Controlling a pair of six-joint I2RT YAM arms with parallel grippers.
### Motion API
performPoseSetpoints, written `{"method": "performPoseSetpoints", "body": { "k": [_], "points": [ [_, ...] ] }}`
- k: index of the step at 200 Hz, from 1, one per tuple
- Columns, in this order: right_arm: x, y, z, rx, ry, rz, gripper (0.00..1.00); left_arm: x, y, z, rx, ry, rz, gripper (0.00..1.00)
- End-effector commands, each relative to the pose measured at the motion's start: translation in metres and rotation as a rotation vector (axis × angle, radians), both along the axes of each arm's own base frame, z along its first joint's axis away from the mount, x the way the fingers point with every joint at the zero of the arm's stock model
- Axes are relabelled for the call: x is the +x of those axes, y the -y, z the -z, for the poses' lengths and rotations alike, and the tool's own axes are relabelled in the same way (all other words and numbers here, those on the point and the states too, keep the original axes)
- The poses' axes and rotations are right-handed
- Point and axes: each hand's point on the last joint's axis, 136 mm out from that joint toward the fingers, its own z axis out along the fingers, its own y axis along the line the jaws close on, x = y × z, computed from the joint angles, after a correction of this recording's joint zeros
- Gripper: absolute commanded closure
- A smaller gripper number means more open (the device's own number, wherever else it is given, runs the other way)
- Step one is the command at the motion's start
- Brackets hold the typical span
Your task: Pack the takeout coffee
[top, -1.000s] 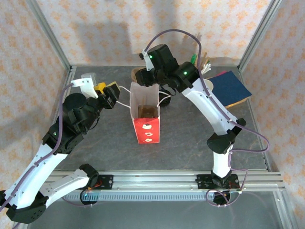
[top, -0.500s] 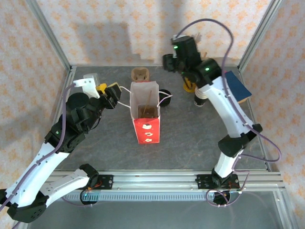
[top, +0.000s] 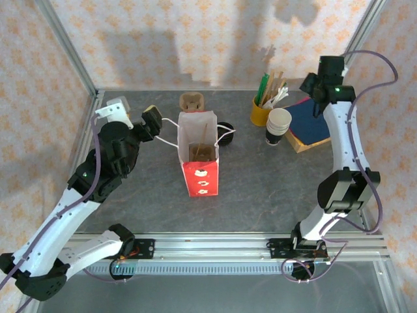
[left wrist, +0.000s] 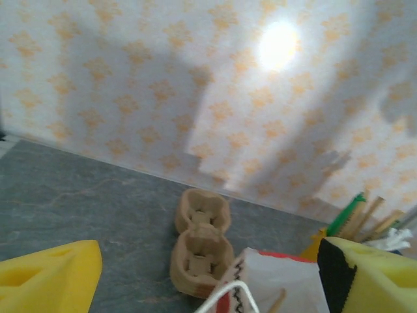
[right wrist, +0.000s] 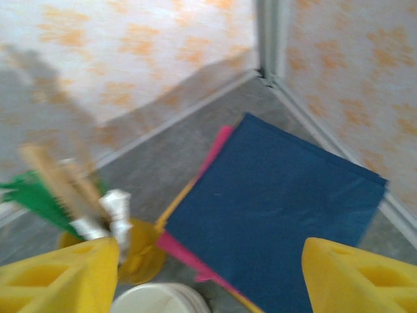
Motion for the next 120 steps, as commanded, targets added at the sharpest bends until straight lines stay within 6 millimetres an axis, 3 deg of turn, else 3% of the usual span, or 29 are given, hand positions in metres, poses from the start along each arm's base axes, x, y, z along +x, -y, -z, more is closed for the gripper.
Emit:
{"method": "performPoseSetpoints", "body": {
  "k": [1,37,87,120],
  "points": [
    [0.002,0.029,0.011,0.006,0.032,0.106,0.23,0.004,-0.016,-0.002,0.02,-0.012,-0.071,0.12],
    [-0.001,0.057,0.058,-0.013,-0.062,0.173,0.17,0.01,-0.017,0.007,0.011,-0.029,-0.042,0.08],
    [0.005,0.051,0.119,0.029,-0.13,0.14,0.14,0.01,-0.02,0.009,0.015,-0.028,-0.032,0.01],
    [0.014,0.058,0.155,0.001,-0.196,0.144,0.14,0.008,-0.016,0.01,0.009,-0.029,-0.009,0.01]
  ]
}}
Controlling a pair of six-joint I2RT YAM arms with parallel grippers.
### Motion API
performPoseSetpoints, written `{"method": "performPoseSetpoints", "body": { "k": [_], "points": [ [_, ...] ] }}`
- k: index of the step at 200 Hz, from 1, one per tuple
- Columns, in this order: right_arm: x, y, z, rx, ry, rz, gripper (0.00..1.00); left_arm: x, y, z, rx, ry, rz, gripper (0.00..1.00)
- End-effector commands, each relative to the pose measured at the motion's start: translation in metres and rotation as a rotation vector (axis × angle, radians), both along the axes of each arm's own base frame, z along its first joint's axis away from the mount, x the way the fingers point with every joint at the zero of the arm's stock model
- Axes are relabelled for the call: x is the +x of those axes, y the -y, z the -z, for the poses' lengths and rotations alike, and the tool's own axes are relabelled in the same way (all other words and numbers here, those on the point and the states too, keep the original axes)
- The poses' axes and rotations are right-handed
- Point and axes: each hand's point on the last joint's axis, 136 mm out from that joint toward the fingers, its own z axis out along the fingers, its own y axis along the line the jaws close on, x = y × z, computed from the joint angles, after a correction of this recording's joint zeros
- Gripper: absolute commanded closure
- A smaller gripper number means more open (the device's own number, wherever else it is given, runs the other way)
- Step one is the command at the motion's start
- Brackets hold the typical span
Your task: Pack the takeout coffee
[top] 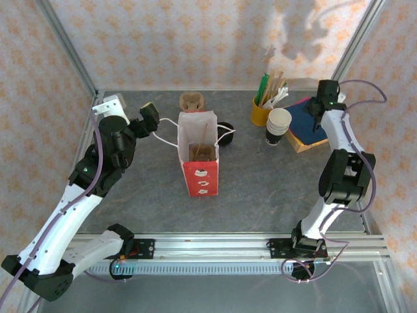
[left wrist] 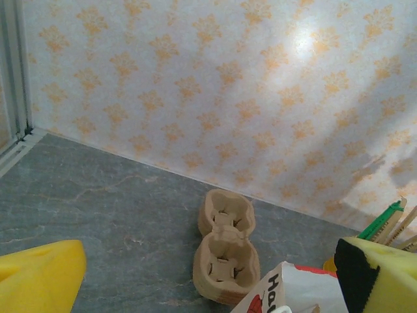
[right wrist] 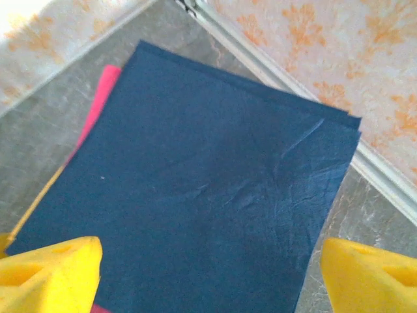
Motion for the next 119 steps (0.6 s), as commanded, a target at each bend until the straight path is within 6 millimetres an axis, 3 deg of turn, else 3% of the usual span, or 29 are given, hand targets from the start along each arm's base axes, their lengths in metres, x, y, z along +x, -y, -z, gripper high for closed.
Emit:
{"method": "performPoseSetpoints", "body": {
  "k": [1,31,119],
  "points": [
    [0.011,0.007,0.02,-0.022,-0.014,0.01,0.14,-0.003,0.0,0.001,0.006,0.003,0.021,0.01],
    [0.017,0.008,0.044,-0.024,-0.056,-0.006,0.14,-0.005,0.0,0.0,0.007,0.009,0.025,0.01],
    [0.042,0.002,0.083,0.04,-0.131,-0.042,0.24,-0.007,0.007,0.005,-0.006,0.014,0.068,0.03]
  ]
}}
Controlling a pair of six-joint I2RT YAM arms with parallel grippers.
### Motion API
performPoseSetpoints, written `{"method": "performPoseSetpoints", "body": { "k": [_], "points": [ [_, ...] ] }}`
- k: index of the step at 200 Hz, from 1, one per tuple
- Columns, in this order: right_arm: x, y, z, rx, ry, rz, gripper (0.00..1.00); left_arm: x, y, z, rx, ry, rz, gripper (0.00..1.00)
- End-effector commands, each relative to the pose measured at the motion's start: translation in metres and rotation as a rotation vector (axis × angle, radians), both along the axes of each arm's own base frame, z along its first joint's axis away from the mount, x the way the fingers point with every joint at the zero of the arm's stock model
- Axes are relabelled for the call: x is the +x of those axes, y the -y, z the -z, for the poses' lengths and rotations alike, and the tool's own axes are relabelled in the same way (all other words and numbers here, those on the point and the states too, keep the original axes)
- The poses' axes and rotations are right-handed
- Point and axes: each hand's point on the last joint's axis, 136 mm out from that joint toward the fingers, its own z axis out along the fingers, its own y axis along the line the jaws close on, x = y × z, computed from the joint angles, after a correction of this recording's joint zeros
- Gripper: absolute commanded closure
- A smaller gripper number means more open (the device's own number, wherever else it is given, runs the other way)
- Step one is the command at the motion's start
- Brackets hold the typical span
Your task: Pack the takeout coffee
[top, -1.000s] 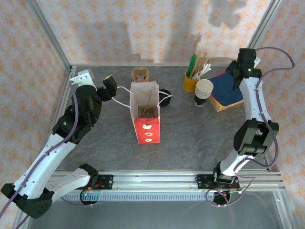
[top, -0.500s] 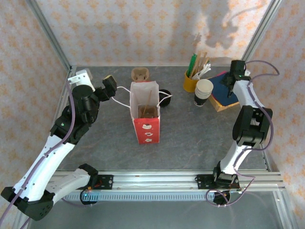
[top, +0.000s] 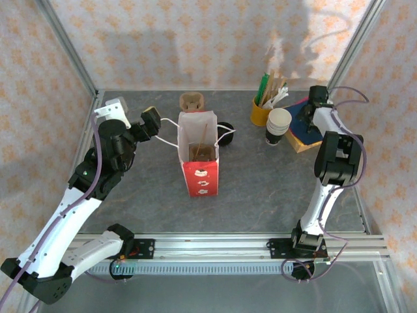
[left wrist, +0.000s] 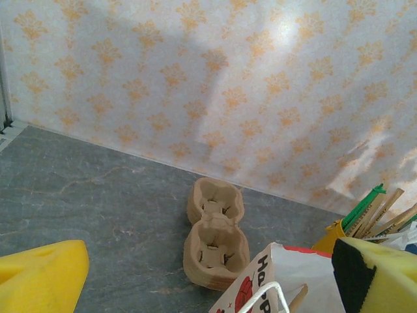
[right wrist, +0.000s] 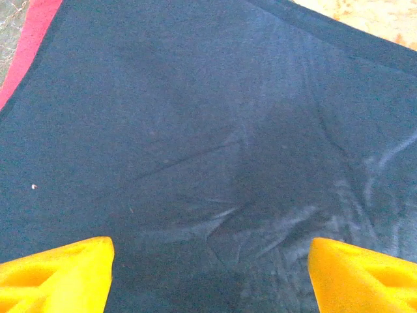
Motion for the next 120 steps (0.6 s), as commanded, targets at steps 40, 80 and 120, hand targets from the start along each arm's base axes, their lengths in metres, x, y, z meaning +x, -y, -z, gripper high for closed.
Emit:
{"method": "performPoseSetpoints", "body": {
  "k": [40,80,120],
  "points": [
    [0.005,-0.005,0.016,0.053,-0.052,-0.015,0.28,-0.001,0.002,0.002,0.012,0.003,0.026,0.04],
    [0.004,-0.006,0.019,0.051,-0.054,-0.023,0.41,-0.002,0.003,0.002,0.001,0.014,0.034,0.05],
    [-0.001,-0.007,0.022,0.056,-0.06,-0.023,0.54,-0.002,0.004,0.005,-0.001,0.006,0.036,0.05]
  ]
}}
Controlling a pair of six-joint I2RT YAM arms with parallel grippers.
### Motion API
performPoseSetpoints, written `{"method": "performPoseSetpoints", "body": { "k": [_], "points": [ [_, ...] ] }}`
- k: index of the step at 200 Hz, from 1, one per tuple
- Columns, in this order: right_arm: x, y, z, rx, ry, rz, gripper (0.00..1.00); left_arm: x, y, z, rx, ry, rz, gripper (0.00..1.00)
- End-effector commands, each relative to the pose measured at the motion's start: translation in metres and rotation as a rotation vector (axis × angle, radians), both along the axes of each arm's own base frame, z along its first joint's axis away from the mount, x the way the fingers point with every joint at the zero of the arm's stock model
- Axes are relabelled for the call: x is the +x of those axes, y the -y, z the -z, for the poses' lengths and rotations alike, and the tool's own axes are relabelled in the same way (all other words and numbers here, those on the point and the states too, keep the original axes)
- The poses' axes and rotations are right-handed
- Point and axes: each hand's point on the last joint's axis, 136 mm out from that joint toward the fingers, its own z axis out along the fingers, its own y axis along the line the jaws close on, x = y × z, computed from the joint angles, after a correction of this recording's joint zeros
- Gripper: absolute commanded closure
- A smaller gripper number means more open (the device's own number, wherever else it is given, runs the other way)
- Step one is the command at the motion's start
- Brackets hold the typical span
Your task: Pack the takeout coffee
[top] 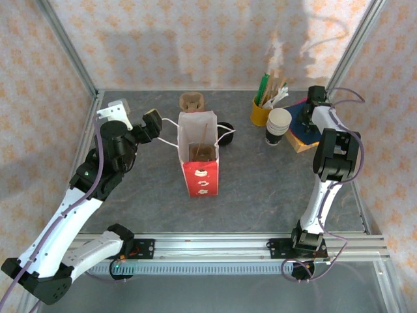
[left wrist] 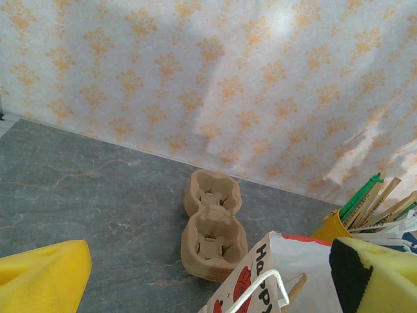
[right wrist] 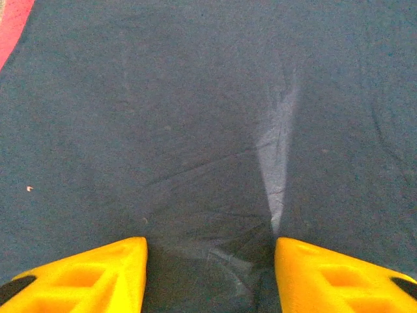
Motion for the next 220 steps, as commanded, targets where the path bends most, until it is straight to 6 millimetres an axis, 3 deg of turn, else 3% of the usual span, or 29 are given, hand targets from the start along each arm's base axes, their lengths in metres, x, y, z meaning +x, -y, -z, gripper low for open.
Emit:
{"method": "performPoseSetpoints", "body": {
  "k": [1,63,104,157,220],
  "points": [
    [-0.008,0.001,0.006,0.004,-0.025,0.007,0.54,-0.002,-0.001,-0.005,-0.002,0.023,0.013,0.05],
    [-0.009,0.003,-0.002,0.006,0.0,0.003,0.79,-0.002,0.001,-0.007,-0.013,0.029,0.023,0.06],
    [-0.01,0.006,-0.017,-0.003,0.026,0.002,0.88,-0.002,0.002,-0.006,-0.017,0.028,0.028,0.06],
    [-0.012,0.009,-0.062,-0.028,0.109,0.005,1.0,-0.003,0.002,-0.008,-0.02,0.033,0.03,0.06],
    [-0.02,0.008,-0.117,-0.041,0.204,0.0,1.0,-0.003,0.003,-0.008,-0.026,0.037,0.033,0.06]
  ]
}}
